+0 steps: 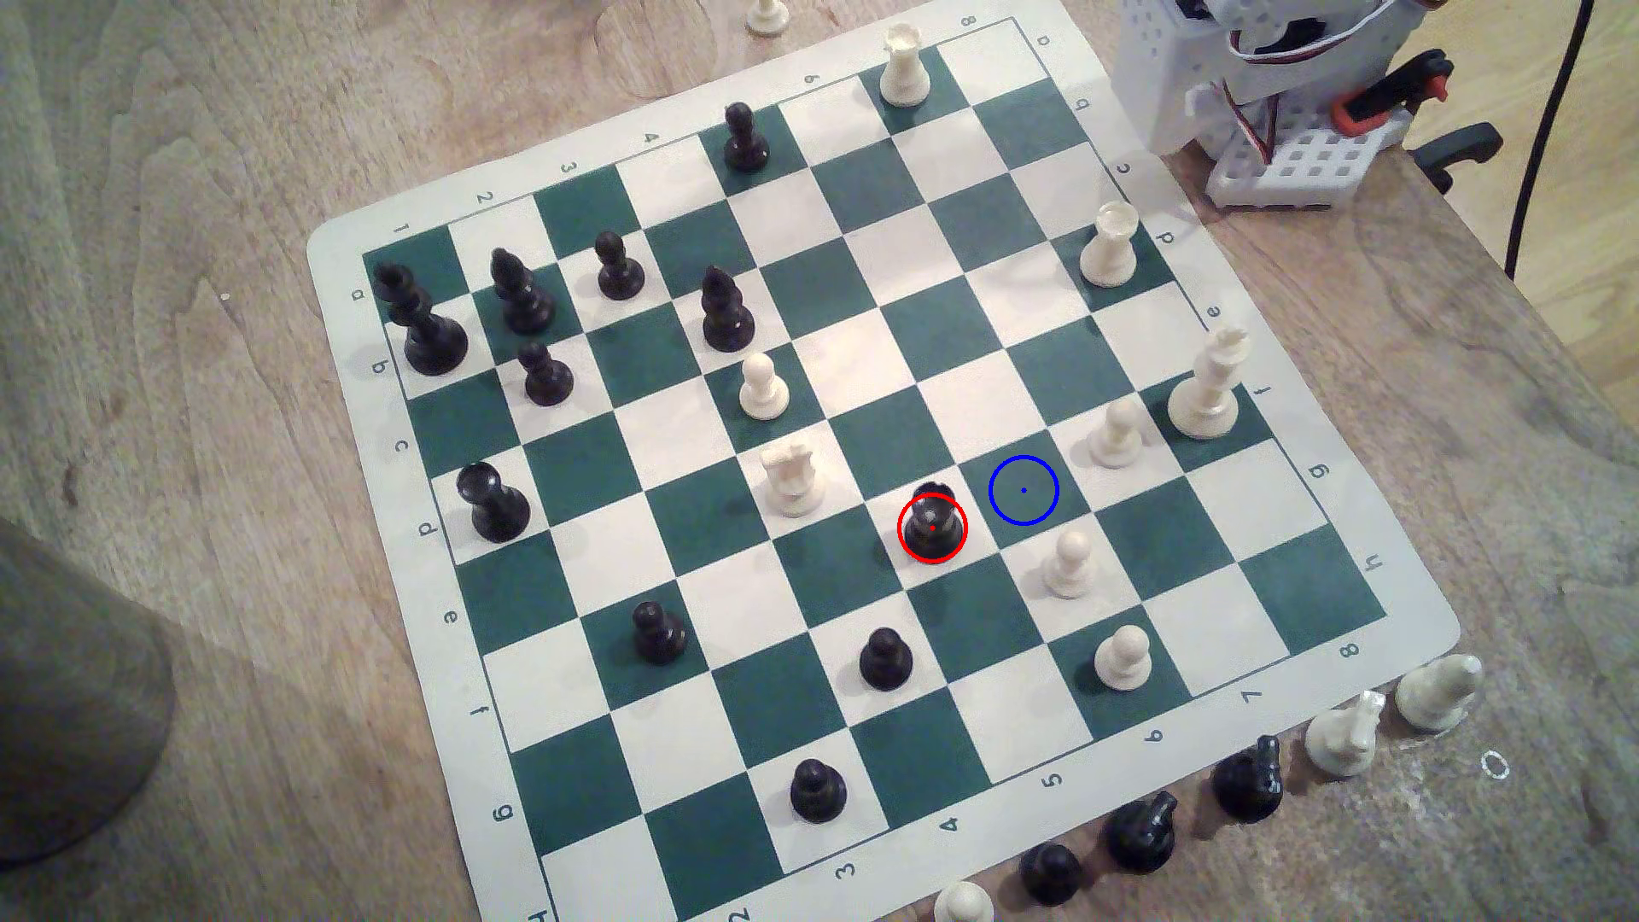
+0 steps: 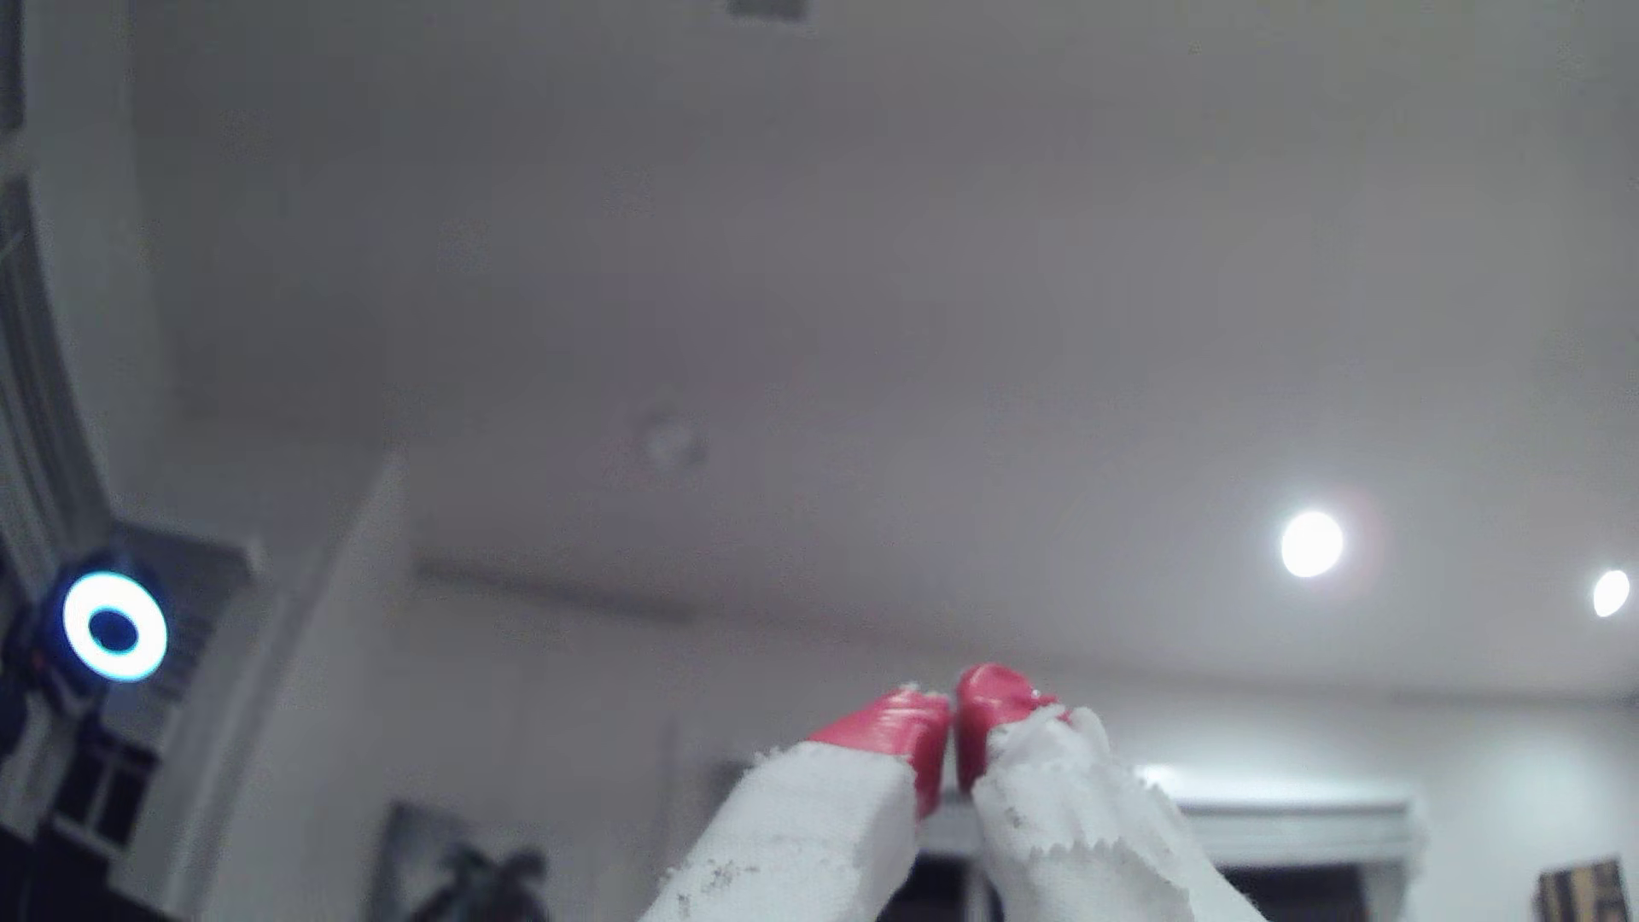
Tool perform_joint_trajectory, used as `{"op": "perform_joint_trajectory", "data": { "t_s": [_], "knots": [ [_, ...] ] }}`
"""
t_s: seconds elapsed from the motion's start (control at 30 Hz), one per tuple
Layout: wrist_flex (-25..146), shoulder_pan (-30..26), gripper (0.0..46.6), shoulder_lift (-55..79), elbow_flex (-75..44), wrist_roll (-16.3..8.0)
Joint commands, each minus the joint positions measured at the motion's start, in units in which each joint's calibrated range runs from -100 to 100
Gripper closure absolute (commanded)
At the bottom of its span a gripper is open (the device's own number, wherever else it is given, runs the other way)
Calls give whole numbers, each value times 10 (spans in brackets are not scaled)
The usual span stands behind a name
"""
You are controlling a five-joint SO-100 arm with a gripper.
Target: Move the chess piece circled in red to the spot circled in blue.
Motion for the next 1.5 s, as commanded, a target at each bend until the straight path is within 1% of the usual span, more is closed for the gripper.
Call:
{"op": "perform_joint_trajectory", "data": {
  "t_s": [0.0,0.03,0.07,0.1,0.13,0.17,0.2,0.23,0.3,0.33,0.43,0.5,0.6,0.77,0.83,0.87,0.9,0.93,1.03,1.07,1.2,1.27,1.33,1.37,1.47],
  "knots": [
    [154,1,464,-2,-66,-5],
    [233,-1,464,-2,-93,-45],
    [278,-1,454,-2,-107,-55],
    [307,-1,445,-2,-114,-56],
    [322,-1,433,-2,-118,-62],
    [343,-4,414,-2,-125,-64],
    [455,-18,401,1,-169,-56],
    [517,-27,413,11,-198,-50],
    [589,-51,431,23,-226,-38],
    [642,-80,446,32,-239,-29],
    [704,-120,463,52,-257,-29],
    [735,-148,464,73,-258,-29],
    [750,-174,464,108,-256,-37],
    [757,-226,464,238,-275,-77],
    [778,-230,459,297,-302,-94],
    [790,-230,445,329,-319,-112],
    [796,-230,434,361,-334,-124],
    [802,-231,439,407,-352,-133],
    [802,-242,451,456,-365,-145],
    [813,-260,454,485,-374,-156],
    [852,-291,457,542,-400,-179],
    [885,-306,445,588,-423,-199],
    [909,-313,434,624,-450,-214],
    [917,-320,421,653,-468,-228],
    [915,-322,412,690,-484,-240]
  ]
}}
